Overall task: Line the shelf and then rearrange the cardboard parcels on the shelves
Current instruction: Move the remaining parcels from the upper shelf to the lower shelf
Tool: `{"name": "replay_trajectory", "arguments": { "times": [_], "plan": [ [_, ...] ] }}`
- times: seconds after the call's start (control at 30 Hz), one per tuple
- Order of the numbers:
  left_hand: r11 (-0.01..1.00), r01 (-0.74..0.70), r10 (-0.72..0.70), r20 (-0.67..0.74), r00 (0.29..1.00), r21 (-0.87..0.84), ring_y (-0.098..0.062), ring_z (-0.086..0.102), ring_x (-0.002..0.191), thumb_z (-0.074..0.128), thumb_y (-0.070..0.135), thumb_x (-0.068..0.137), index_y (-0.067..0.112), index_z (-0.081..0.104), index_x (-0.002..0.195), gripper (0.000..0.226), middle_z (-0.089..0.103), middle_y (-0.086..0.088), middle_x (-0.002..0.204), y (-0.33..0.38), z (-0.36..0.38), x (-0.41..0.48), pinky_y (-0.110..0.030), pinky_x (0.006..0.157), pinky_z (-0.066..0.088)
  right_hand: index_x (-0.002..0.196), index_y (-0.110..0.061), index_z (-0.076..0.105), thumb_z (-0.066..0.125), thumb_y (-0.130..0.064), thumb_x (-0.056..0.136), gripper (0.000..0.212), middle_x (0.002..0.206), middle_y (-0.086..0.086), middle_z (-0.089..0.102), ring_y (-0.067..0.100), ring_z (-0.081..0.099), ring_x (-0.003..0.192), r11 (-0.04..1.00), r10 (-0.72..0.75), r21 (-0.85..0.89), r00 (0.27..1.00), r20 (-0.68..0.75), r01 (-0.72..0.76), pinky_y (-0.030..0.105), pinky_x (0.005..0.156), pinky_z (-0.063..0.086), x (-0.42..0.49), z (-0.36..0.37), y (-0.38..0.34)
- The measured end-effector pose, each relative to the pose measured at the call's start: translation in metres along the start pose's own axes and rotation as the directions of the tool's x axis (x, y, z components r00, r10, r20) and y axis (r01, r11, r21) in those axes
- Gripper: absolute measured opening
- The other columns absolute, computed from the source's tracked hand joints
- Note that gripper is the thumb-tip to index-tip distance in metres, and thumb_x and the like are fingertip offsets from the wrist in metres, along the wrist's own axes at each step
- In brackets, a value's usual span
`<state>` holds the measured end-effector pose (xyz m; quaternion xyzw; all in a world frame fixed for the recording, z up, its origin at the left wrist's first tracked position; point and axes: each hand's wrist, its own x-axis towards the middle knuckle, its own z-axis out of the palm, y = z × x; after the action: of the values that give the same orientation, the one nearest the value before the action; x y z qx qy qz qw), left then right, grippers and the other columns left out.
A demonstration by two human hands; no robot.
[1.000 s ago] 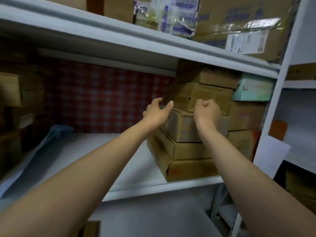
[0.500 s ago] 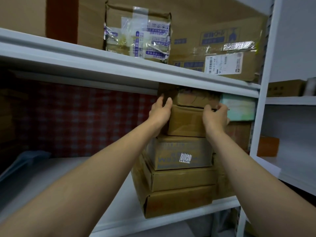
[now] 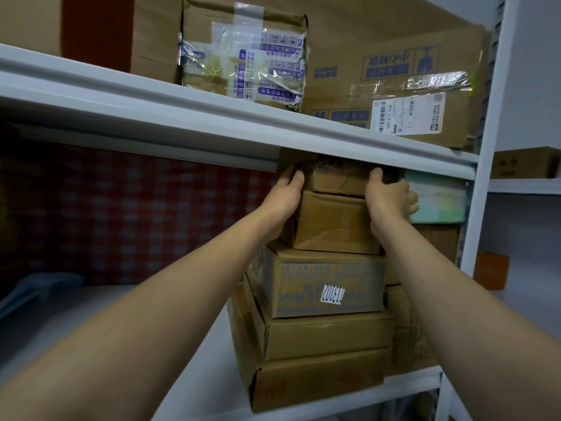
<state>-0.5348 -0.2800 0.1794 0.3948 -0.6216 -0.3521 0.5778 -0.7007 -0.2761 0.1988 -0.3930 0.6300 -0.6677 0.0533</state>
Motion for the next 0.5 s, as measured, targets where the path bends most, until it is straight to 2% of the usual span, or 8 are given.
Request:
{"name": "replay_trajectory", "arguments": {
  "times": [0.07, 0.1, 0.13, 0.2, 0.23, 0.3, 0.43, 0.5],
  "plan": [
    [0.999, 0.013, -0.015, -0.037, 0.999, -0.049, -0.027, 0.035, 0.141, 0.03, 0.05, 0.103, 0.027, 0.027, 0.153, 0.055, 0.035, -0.003, 0.155, 0.0, -0.003, 0.006, -0.032, 0.105, 0.031, 0.139, -0.012, 0.045, 0.041, -0.054, 0.093, 0.063, 0.147, 0.015, 0.032, 0.034, 0.025, 0.137, 1.0, -0.018, -0.019, 1.0, 0.013, 0.019, 0.049, 0.113, 0.023, 0.0, -0.002, -0.005],
    [0.994, 0.037, -0.042, -0.055, 0.998, -0.103, -0.028, 0.042, 0.135, 0.031, 0.051, 0.102, 0.026, 0.032, 0.151, 0.056, 0.043, -0.003, 0.15, -0.001, -0.006, 0.01, -0.032, 0.108, 0.032, 0.136, -0.013, 0.048, 0.041, -0.052, 0.093, 0.059, 0.145, 0.015, 0.034, 0.034, 0.026, 0.136, 0.998, -0.051, -0.038, 0.998, 0.024, 0.052, 0.049, 0.111, 0.022, -0.001, -0.002, -0.007],
    [0.984, 0.053, -0.065, -0.07, 0.995, -0.168, -0.028, 0.052, 0.124, 0.033, 0.053, 0.1, 0.024, 0.039, 0.147, 0.056, 0.053, -0.003, 0.142, -0.003, -0.009, 0.014, -0.034, 0.108, 0.034, 0.133, -0.013, 0.05, 0.041, -0.051, 0.093, 0.056, 0.143, 0.015, 0.037, 0.034, 0.029, 0.135, 0.994, -0.092, -0.051, 0.995, 0.039, 0.094, 0.049, 0.111, 0.022, -0.003, -0.002, -0.009],
    [0.955, 0.052, -0.087, -0.108, 0.99, -0.293, -0.02, 0.061, 0.094, 0.034, 0.05, 0.099, 0.017, 0.052, 0.134, 0.051, 0.067, -0.003, 0.109, -0.003, -0.014, 0.016, -0.032, 0.098, 0.041, 0.128, -0.011, 0.05, 0.042, -0.049, 0.093, 0.052, 0.137, 0.014, 0.046, 0.035, 0.04, 0.128, 0.983, -0.179, -0.03, 0.98, 0.085, 0.182, 0.05, 0.11, 0.027, -0.008, 0.001, -0.012],
    [0.932, 0.047, -0.094, -0.116, 0.989, -0.359, -0.019, 0.062, 0.09, 0.035, 0.05, 0.1, 0.015, 0.055, 0.131, 0.051, 0.068, -0.003, 0.103, -0.004, -0.017, 0.017, -0.033, 0.096, 0.044, 0.124, -0.01, 0.051, 0.043, -0.049, 0.093, 0.05, 0.131, 0.013, 0.051, 0.035, 0.046, 0.122, 0.973, -0.228, -0.011, 0.968, 0.108, 0.231, 0.05, 0.108, 0.03, -0.012, 0.003, -0.012],
    [0.886, 0.021, -0.093, -0.134, 0.987, -0.463, -0.022, 0.064, 0.102, 0.037, 0.053, 0.098, 0.018, 0.056, 0.133, 0.052, 0.069, -0.005, 0.112, -0.004, -0.024, 0.017, -0.038, 0.098, 0.049, 0.117, -0.008, 0.052, 0.044, -0.048, 0.094, 0.046, 0.12, 0.013, 0.058, 0.035, 0.053, 0.112, 0.937, -0.342, -0.027, 0.93, 0.137, 0.348, 0.049, 0.105, 0.034, -0.022, 0.007, -0.012],
    [0.843, -0.04, -0.095, -0.222, 0.97, -0.536, -0.021, 0.067, 0.1, 0.04, 0.056, 0.097, 0.023, 0.056, 0.132, 0.051, 0.069, -0.002, 0.116, -0.006, -0.045, 0.011, -0.028, 0.066, 0.057, 0.121, -0.012, 0.05, 0.051, -0.044, 0.094, 0.042, 0.123, 0.008, 0.056, 0.029, 0.053, 0.116, 0.844, -0.523, -0.041, 0.837, 0.159, 0.535, 0.047, 0.1, 0.042, -0.045, 0.016, -0.014],
    [0.816, -0.078, -0.1, -0.272, 0.957, -0.573, -0.018, 0.066, 0.101, 0.037, 0.058, 0.097, 0.025, 0.054, 0.132, 0.051, 0.067, 0.0, 0.12, -0.009, -0.059, 0.008, -0.03, 0.064, 0.056, 0.124, -0.013, 0.048, 0.055, -0.042, 0.093, 0.043, 0.124, 0.007, 0.054, 0.027, 0.051, 0.118, 0.806, -0.583, -0.006, 0.795, 0.17, 0.592, 0.047, 0.097, 0.045, -0.057, 0.024, -0.016]
  ]
}}
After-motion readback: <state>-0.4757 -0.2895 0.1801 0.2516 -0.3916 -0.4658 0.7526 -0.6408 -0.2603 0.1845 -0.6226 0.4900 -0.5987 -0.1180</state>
